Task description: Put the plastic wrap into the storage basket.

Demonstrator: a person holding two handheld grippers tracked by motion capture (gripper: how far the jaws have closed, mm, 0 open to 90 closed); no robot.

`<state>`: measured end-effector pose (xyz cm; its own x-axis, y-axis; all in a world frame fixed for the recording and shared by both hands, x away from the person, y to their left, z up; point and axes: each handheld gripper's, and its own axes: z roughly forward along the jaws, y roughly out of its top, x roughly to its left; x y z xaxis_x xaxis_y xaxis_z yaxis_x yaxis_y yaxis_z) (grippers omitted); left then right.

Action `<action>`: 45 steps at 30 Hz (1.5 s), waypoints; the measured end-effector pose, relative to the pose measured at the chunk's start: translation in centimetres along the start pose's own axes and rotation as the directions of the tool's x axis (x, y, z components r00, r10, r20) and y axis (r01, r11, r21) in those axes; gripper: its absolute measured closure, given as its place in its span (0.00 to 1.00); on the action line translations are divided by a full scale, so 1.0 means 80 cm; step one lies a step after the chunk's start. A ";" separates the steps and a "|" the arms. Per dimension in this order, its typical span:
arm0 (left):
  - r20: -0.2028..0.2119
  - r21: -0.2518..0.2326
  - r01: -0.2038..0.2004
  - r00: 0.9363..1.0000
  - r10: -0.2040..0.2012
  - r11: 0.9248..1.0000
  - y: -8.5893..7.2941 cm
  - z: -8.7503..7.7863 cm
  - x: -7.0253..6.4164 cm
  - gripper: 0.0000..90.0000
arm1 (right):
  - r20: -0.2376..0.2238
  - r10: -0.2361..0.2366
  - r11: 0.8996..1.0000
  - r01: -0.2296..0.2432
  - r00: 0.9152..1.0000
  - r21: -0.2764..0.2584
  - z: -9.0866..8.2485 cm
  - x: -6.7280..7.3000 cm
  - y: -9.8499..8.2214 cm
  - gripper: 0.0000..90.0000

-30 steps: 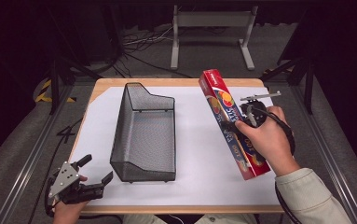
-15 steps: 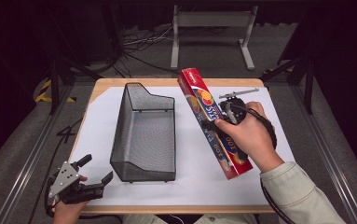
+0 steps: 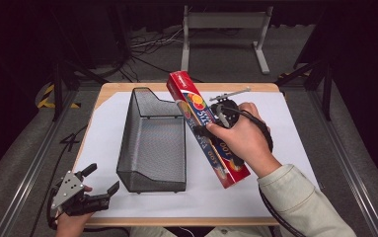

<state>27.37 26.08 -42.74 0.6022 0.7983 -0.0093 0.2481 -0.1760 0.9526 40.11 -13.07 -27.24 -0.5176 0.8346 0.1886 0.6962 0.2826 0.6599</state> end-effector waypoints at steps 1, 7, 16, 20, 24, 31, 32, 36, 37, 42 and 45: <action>0.000 0.002 0.001 1.000 -0.001 1.000 0.000 0.000 0.000 0.07 | -0.004 -0.006 1.000 0.006 1.000 -0.001 0.002 0.003 0.002 0.44; 0.000 -0.002 0.000 1.000 0.000 1.000 0.000 0.000 0.000 0.07 | -0.027 -0.027 1.000 0.028 0.999 0.008 0.012 0.022 0.011 0.44; -0.002 -0.004 0.001 1.000 -0.001 1.000 0.000 0.000 0.000 0.07 | -0.040 -0.019 1.000 0.018 0.999 -0.009 0.035 0.042 0.016 0.43; -0.003 -0.003 -0.001 1.000 0.001 1.000 0.000 0.000 0.000 0.07 | -0.048 -0.014 1.000 0.015 0.999 0.008 0.049 0.052 0.015 0.43; -0.003 -0.005 0.005 1.000 -0.005 1.000 -0.001 -0.001 0.000 0.07 | -0.041 0.003 1.000 -0.001 0.999 0.027 0.064 0.061 0.013 0.43; -0.003 -0.006 0.003 1.000 -0.003 1.000 -0.001 -0.001 0.000 0.07 | -0.058 0.035 0.998 -0.032 0.998 0.062 0.084 0.067 0.011 0.43; -0.002 -0.006 0.001 1.000 -0.001 1.000 -0.001 -0.001 0.000 0.07 | -0.055 0.031 0.997 -0.027 0.998 0.069 0.087 0.068 0.011 0.43; -0.002 -0.007 0.005 1.000 -0.005 1.000 -0.001 -0.001 0.000 0.07 | -0.037 0.025 0.996 -0.021 0.999 0.087 0.096 0.073 0.010 0.43; -0.002 -0.006 0.001 1.000 -0.001 1.000 -0.001 -0.001 0.000 0.07 | -0.038 0.022 0.995 -0.018 0.999 0.096 0.098 0.073 0.010 0.43; -0.001 -0.004 0.001 1.000 -0.001 1.000 -0.001 -0.001 0.001 0.07 | -0.014 0.020 0.992 -0.018 1.000 0.127 0.111 0.078 0.010 0.43; 0.000 -0.004 0.003 1.000 -0.003 1.000 -0.002 0.000 0.001 0.07 | -0.008 0.014 0.988 -0.013 1.000 0.154 0.118 0.080 0.009 0.43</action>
<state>27.36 26.19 -42.86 0.6013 0.7989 -0.0118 0.2463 -0.1713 0.9539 42.04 -3.07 -32.41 -0.5116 0.8347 0.2037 0.7709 0.3412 0.5378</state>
